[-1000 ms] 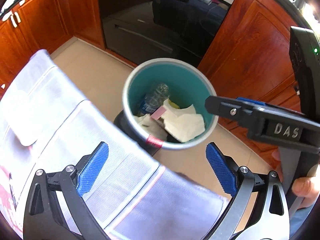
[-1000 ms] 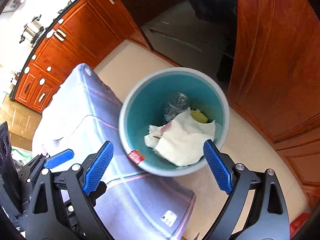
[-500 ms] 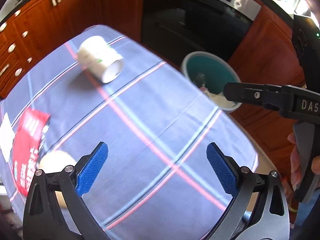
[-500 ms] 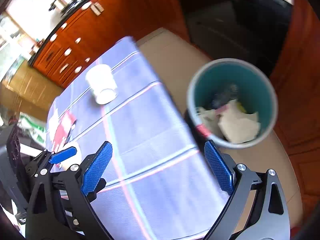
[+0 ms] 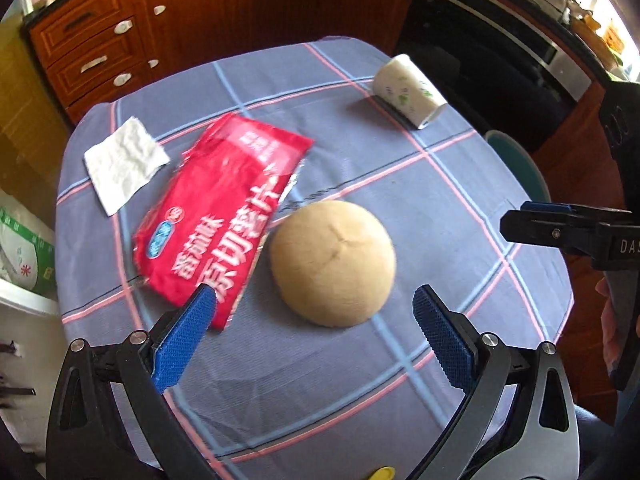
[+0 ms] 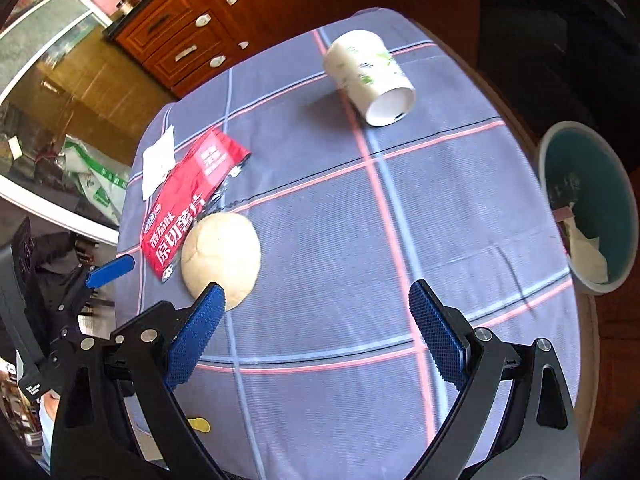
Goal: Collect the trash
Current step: 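Move both grippers back over the table toward the red chip bag, then grasp the coconut shell with the right gripper while the left grasps the red chip bag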
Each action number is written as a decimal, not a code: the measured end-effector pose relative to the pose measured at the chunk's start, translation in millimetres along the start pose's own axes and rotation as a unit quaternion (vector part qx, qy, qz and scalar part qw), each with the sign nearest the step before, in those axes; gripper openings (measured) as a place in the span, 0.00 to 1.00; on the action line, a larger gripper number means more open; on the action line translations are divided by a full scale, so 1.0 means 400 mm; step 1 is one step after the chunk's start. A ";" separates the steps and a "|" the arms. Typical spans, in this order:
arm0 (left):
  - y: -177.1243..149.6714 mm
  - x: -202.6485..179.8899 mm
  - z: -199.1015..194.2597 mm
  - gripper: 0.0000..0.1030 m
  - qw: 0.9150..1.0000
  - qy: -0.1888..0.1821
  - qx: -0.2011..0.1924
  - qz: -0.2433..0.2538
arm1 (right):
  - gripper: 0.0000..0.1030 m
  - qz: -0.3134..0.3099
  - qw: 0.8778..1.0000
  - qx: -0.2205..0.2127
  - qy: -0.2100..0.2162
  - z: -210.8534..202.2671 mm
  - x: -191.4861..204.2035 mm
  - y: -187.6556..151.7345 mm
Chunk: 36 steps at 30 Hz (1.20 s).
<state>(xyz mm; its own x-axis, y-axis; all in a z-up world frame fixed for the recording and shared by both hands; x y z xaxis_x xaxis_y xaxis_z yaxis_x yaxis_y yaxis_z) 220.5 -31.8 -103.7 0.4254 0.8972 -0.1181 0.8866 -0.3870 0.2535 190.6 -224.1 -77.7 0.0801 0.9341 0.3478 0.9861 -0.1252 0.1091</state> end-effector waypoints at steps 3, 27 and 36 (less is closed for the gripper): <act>-0.027 0.089 0.012 0.96 0.999 0.003 0.003 -0.033 | 0.87 -0.025 1.000 0.017 -0.005 0.051 0.066 0.007; -0.056 0.273 0.086 0.96 0.996 -0.007 0.011 -0.086 | 0.90 -0.123 0.988 0.029 -0.091 0.269 0.257 0.068; 0.001 0.274 0.105 0.96 0.993 -0.049 0.007 -0.102 | 0.88 -0.089 0.996 0.015 -0.023 0.226 0.201 0.064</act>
Point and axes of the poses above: each gripper's, at about its wrist camera, not at the fingertips, and z roughly the way its jaws point, x to its left, y to its top, the point moved 5 cm from there along z, roughly the way its jaws point, and after that the axes turned 12 degrees about x, right-handed, at the moved point
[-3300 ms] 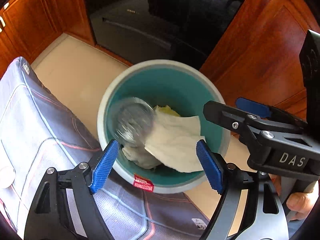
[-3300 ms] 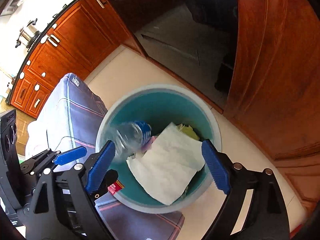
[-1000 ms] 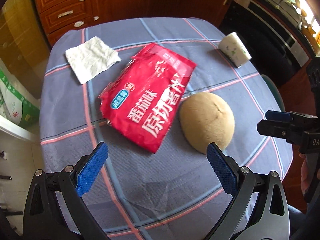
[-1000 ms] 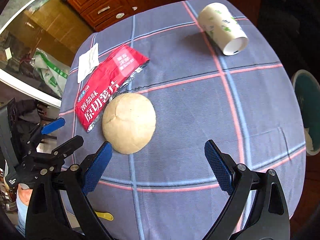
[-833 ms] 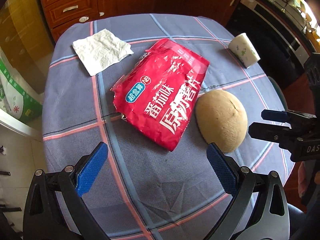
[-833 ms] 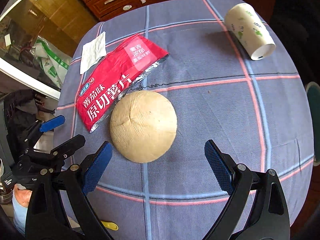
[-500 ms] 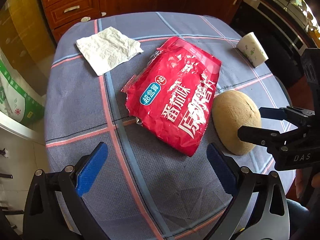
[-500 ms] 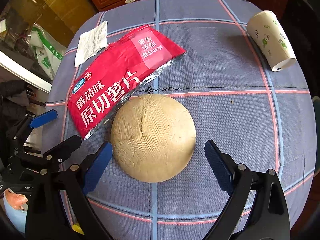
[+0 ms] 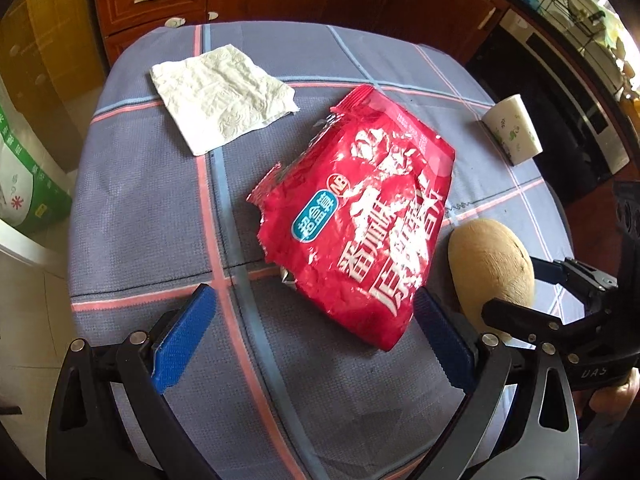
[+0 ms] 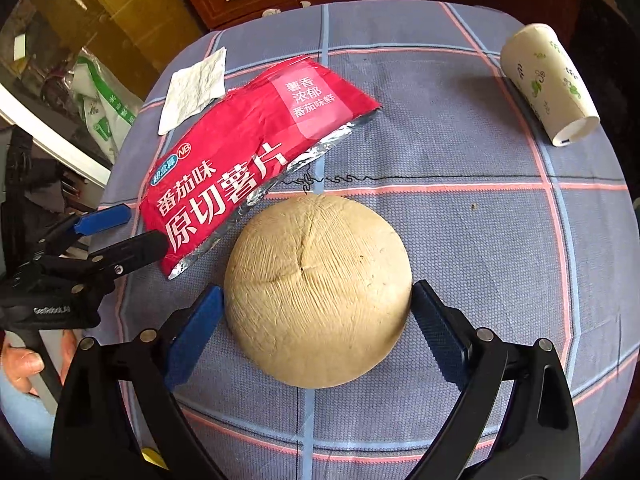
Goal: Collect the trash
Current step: 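Grasp the coconut shell with the right gripper while the left grasps the red chip bag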
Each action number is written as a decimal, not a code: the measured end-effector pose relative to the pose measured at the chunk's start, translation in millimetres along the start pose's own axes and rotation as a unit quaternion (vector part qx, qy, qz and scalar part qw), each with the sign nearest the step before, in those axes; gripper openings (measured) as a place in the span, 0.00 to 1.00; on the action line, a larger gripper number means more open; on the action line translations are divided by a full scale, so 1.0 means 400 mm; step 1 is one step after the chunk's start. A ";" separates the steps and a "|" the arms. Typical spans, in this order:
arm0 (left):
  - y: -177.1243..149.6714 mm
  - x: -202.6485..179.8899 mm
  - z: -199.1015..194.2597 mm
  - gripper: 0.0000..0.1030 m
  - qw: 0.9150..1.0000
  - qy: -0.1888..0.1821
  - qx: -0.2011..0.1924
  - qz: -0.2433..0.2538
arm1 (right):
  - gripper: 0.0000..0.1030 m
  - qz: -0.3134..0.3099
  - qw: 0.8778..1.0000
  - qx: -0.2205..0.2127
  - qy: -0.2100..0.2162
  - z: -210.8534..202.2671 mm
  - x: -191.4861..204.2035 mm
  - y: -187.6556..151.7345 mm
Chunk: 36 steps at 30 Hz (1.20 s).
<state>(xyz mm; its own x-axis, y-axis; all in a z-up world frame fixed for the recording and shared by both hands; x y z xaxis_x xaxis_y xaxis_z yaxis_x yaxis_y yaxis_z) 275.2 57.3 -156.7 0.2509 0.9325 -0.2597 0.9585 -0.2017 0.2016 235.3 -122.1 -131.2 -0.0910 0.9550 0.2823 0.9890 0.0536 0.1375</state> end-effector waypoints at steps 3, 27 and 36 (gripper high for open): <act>0.029 -0.017 0.009 0.96 1.000 -0.012 -0.008 -0.005 | 0.88 0.024 0.999 -0.006 0.019 -0.026 -0.040 0.003; -0.024 -0.217 0.002 0.59 0.997 -0.047 -0.003 0.063 | 0.87 0.109 0.991 -0.061 0.044 -0.147 -0.269 -0.073; -0.028 -0.346 0.014 0.62 0.992 -0.025 0.013 0.124 | 0.87 0.131 0.987 -0.071 0.061 -0.161 -0.341 -0.097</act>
Point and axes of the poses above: each gripper's, at about its wrist camera, not at the fingertips, and z roughly the way its jaws point, x to its left, y to its top, the point moved 5 cm from there along z, roughly the way its jaws point, and after that the axes turned 12 degrees about x, right-handed, at the moved point
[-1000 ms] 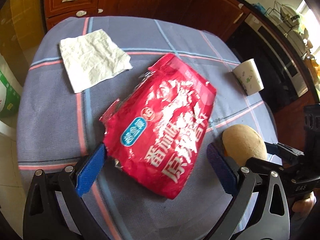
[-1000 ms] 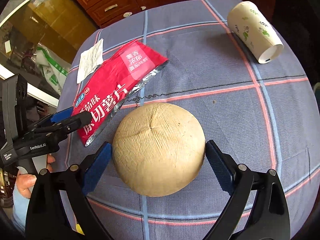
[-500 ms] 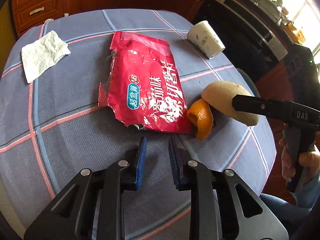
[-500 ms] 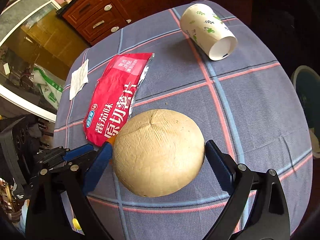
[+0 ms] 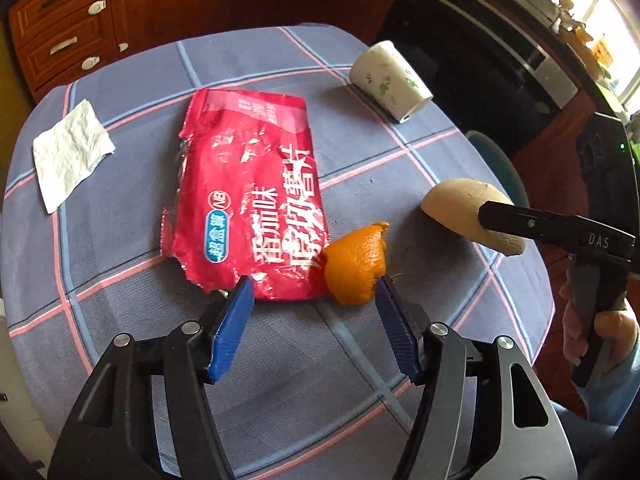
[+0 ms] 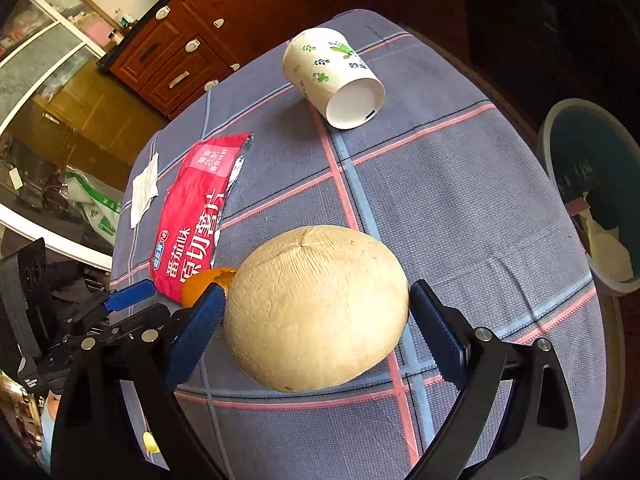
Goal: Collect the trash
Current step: 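Grasp the coconut shell with the right gripper while the left grasps the red chip bag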
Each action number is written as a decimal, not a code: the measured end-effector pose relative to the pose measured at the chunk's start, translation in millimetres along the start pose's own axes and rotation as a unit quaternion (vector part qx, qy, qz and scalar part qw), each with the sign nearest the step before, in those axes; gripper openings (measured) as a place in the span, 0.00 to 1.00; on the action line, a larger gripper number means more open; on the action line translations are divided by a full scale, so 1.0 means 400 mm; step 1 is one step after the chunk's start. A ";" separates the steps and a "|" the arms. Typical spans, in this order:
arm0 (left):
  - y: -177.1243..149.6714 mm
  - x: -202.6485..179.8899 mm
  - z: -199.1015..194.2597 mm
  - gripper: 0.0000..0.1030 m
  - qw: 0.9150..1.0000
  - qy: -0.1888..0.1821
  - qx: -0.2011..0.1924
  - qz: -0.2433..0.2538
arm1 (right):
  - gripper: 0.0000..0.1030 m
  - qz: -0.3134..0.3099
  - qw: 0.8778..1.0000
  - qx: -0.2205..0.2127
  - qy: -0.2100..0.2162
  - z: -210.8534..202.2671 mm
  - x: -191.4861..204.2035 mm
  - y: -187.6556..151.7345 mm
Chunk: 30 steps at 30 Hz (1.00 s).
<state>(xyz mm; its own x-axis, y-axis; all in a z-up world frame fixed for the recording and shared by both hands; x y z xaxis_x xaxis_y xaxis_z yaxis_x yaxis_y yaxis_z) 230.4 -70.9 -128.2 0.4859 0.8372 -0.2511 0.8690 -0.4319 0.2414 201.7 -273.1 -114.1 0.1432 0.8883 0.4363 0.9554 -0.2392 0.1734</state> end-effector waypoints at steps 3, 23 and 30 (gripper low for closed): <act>0.017 -0.012 -0.006 0.64 0.999 0.036 -0.007 0.018 | 0.87 0.006 1.000 0.000 0.003 -0.009 -0.023 -0.001; 0.176 0.089 0.106 0.85 0.997 0.066 0.028 -0.006 | 0.87 0.003 1.000 0.023 0.008 0.027 -0.020 0.024; 0.159 0.022 0.035 0.06 0.996 0.090 -0.006 0.021 | 0.86 0.017 0.999 0.023 0.035 0.016 -0.017 0.026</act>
Point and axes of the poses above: each gripper's, at about its wrist camera, not at the fingertips, and z roughly the way its jaws point, x to its left, y to its top, the point moved 5 cm from there along z, roughly the way its jaws point, and after that the axes turned 12 degrees about x, right-handed, at the moved point
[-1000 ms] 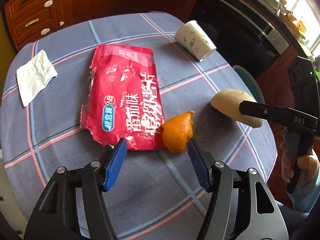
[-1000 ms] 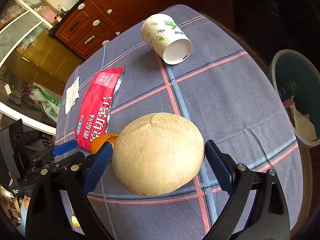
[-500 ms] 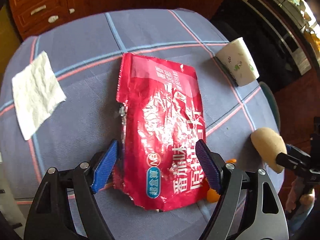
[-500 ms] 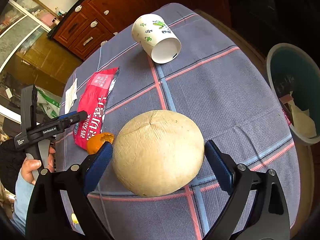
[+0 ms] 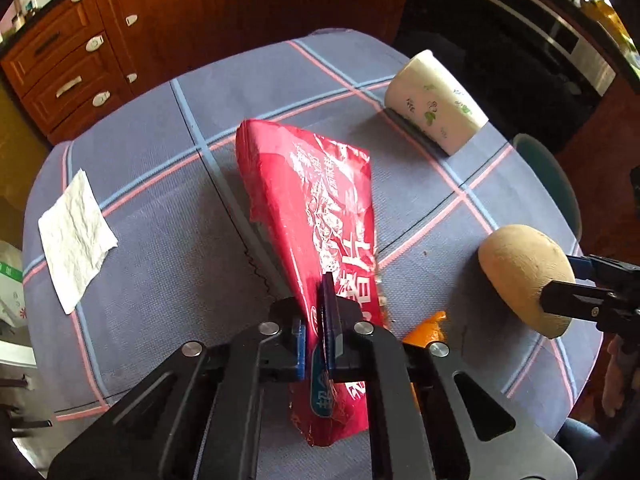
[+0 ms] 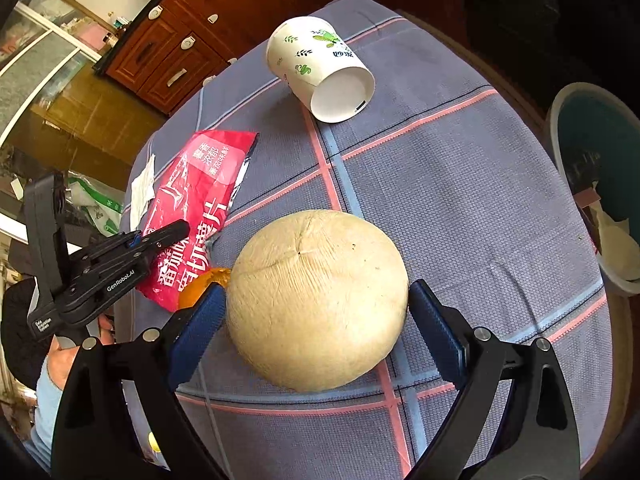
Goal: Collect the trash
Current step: 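Grasp the coconut shell with the right gripper while the left grasps the red chip bag, then carry chip bag and coconut shell over the teal bin and release both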
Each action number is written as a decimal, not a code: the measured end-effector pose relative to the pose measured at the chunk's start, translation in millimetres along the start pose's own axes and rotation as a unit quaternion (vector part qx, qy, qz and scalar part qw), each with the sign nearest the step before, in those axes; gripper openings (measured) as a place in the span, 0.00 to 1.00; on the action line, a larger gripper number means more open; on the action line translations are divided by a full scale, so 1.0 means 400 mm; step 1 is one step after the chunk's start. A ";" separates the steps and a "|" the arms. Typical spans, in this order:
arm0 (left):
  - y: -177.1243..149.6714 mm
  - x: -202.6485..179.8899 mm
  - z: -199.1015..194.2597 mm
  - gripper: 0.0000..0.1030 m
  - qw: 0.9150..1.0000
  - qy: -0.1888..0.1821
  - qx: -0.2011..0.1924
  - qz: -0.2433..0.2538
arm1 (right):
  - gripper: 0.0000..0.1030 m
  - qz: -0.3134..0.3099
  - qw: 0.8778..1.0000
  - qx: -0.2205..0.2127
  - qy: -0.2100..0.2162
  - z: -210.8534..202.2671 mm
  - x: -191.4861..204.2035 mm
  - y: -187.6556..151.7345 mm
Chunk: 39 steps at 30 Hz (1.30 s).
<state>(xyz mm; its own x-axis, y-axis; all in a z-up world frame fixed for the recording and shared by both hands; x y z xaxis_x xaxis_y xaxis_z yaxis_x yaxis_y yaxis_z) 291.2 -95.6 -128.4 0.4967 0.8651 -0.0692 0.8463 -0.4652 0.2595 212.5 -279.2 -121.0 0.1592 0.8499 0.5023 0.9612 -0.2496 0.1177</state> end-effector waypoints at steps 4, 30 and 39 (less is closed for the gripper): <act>0.000 -0.011 -0.084 0.05 0.999 0.005 -0.035 -0.004 | 0.85 0.002 1.000 -0.015 0.021 -0.038 0.009 0.001; -0.066 -0.107 -0.215 0.05 0.996 -0.048 -0.078 0.009 | 0.05 -0.071 0.996 -0.052 0.020 -0.160 0.122 -0.042; -0.019 -0.278 -0.277 0.05 0.990 -0.076 -0.096 0.073 | 0.05 -0.041 0.990 -0.137 0.015 -0.372 0.024 -0.030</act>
<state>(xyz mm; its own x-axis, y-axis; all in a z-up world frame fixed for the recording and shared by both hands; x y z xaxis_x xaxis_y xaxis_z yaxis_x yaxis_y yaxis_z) 208.3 -167.7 -15.9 0.6467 0.7465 -0.1568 0.7181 -0.5266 0.4550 169.0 -337.2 10.0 0.0716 0.8594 0.5062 0.8723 -0.3001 0.3860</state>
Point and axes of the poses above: each gripper's, at about its wrist camera, not at the fingertips, and z roughly the way its jaws point, x to its left, y to its top, the point moved 5 cm from there along z, roughly the way its jaws point, and after that the axes turned 12 degrees about x, right-handed, at the moved point
